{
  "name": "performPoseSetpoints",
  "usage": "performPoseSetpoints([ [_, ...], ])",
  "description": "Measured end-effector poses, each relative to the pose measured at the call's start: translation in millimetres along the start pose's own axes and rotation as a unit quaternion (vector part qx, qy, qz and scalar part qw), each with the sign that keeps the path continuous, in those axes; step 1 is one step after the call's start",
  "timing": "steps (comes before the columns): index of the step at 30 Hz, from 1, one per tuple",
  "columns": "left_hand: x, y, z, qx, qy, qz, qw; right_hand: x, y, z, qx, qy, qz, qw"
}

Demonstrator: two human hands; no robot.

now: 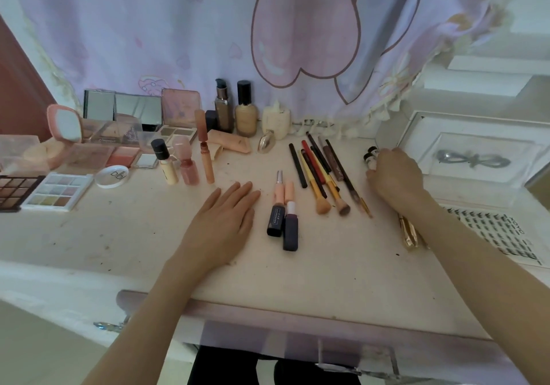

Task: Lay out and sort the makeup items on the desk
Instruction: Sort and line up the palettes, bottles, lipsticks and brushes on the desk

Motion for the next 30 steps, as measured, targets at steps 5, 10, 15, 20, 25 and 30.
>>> performPoseSetpoints([
  [5, 1, 0, 0, -0.001, 0.004, -0.018, 1.000, -2, -6, 1, -0.002, -0.016, -0.007, 1.000],
  [10, 5, 1, -2, 0.006, 0.018, -0.046, 0.999, 21, -21, -8, 0.022, 0.047, 0.079, 0.996],
  [15, 29, -2, -5, 0.041, 0.087, -0.271, 0.958, 36, -61, -35, 0.023, -0.037, 0.384, 0.922],
  [20, 49, -3, -15, 0.033, 0.161, -0.303, 0.939, 5, -120, -81, 0.007, -0.266, 0.604, 0.751],
  [25, 58, 3, -25, -0.005, 0.211, -0.266, 0.940, -15, -146, -102, -0.019, -0.335, 0.649, 0.683],
  [30, 59, 2, -25, 0.001, 0.230, -0.271, 0.935, -15, -149, -107, -0.011, -0.327, 0.590, 0.738],
])
Point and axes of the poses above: each hand's wrist, its own z-axis towards the middle knuckle, its own x-axis out of the back of the hand, y = z × x, the point moved 9 cm from there along z, towards the middle knuckle, and after that the axes turned 2 degrees about y, right-handed, at the moved point
